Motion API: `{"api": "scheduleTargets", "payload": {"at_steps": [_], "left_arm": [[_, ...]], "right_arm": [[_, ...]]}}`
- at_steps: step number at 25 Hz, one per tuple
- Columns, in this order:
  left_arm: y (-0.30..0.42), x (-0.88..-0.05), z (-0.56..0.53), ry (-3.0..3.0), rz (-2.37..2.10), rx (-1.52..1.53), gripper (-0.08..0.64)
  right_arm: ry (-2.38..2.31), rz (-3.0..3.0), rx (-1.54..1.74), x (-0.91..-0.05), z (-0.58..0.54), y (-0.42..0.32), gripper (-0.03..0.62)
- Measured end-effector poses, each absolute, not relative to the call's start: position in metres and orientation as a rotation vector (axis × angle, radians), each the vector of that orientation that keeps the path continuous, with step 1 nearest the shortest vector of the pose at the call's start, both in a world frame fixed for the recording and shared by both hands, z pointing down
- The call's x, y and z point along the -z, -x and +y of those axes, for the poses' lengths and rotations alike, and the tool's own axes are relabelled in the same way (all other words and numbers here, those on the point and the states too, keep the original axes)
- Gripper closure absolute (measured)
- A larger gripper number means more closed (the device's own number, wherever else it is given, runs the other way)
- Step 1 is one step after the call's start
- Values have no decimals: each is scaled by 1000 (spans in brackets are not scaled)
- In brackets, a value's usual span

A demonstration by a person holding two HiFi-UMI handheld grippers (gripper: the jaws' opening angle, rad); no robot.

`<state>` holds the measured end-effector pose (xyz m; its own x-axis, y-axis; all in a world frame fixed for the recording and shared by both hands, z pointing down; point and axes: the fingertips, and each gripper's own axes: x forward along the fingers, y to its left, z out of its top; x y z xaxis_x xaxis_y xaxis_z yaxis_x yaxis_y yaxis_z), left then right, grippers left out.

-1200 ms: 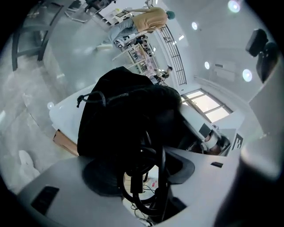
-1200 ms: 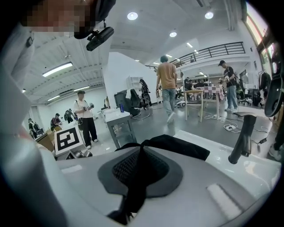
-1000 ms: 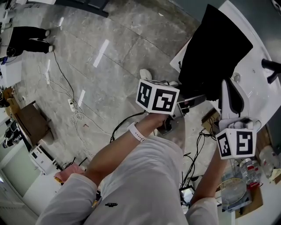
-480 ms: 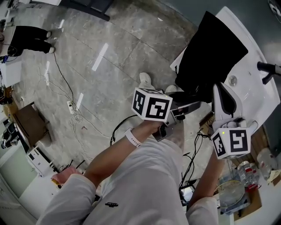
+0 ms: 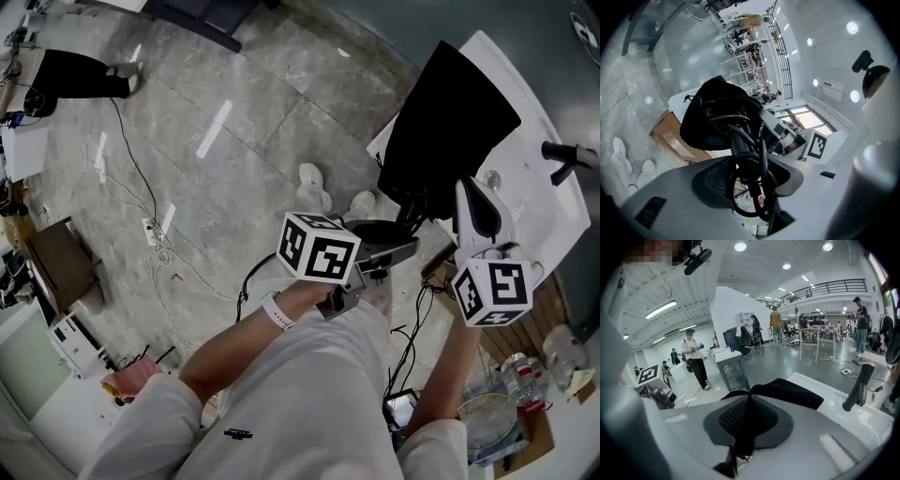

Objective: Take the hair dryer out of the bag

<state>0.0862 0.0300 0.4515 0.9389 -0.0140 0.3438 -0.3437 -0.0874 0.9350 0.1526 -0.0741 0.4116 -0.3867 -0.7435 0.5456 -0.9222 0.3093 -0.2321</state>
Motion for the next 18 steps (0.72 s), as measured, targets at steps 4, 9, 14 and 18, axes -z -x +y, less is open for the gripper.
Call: {"api": "scheduleTargets", "payload": {"at_steps": [4,9,14,18], "left_arm": [[-77,-440,40,-1698,-278,-315,365],[-68,-425,60,-1741,-259,-365,365],[-59,-412,81,-1784,-231,-420,365],[-53,-399,97,-1812,-183,-446,366]], "right_arm": [[-1507,-2256,-765,-409,-72,-151,561],[-1527,-2266,-797,-403,-67,-154,561],[-1534,-2264,-807,-397,-69,-159,561],[-1510,-2256,-822,-396,-72,-163,561]]}}
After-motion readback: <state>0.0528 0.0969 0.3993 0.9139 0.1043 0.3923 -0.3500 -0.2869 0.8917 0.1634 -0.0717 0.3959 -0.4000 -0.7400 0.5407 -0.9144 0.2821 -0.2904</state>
